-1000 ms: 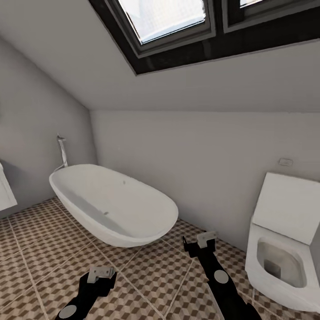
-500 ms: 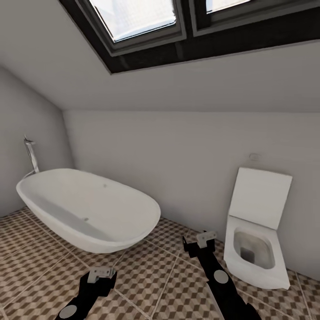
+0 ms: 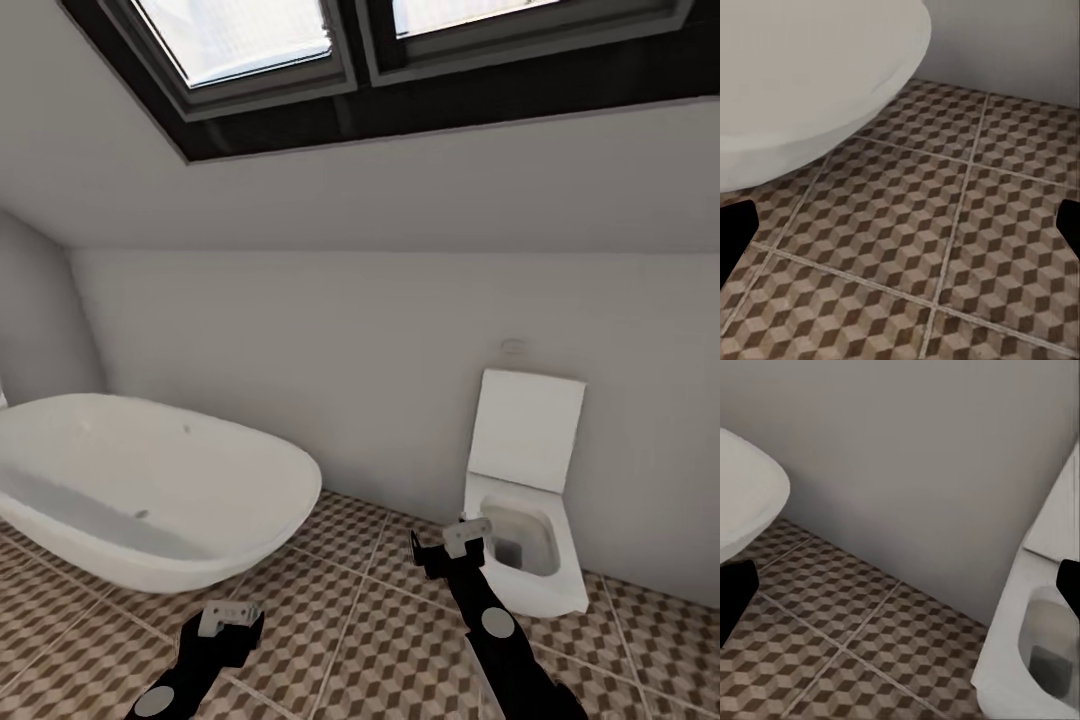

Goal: Take the four mousetraps from the cabinet in the bathroom and place them on the bathroom floor. Make sure all four end up on the same floor surface, and ensure that at least two of them are either under or directly next to the same bathroom sink.

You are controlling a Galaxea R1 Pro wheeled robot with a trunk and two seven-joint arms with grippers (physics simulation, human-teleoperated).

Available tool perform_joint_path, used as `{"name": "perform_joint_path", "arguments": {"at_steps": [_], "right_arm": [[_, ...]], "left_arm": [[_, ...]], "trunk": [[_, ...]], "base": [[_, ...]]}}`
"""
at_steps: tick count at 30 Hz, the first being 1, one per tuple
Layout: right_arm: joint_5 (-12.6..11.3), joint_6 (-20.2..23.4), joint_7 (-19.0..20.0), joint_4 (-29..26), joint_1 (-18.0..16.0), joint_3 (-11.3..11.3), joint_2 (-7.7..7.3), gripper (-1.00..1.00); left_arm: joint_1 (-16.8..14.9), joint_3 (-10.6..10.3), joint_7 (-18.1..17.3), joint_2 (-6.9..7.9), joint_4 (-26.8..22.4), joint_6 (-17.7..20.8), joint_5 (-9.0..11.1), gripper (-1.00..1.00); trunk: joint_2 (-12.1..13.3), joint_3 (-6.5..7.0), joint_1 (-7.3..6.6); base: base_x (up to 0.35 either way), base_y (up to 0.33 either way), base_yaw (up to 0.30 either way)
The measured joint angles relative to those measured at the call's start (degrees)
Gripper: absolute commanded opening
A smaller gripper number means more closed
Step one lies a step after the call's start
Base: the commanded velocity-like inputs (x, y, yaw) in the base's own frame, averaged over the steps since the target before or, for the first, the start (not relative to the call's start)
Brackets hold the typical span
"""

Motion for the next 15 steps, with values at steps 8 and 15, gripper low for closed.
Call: {"name": "perform_joint_path", "arguments": {"at_steps": [8,15], "right_arm": [[0.0,0.0,0.0,0.0,0.0,0.0,0.05,1.0],[0.0,0.0,-0.1,0.0,0.0,0.0,0.06,1.0]], "left_arm": [[0.0,0.0,0.0,0.0,0.0,0.0,0.0,1.0],[0.0,0.0,0.0,0.0,0.1,0.0,0.0,1.0]], "trunk": [[0.0,0.22,0.0],[0.0,0.43,0.0]], "base": [[0.0,0.0,-0.292],[0.0,0.0,-0.292]]}}
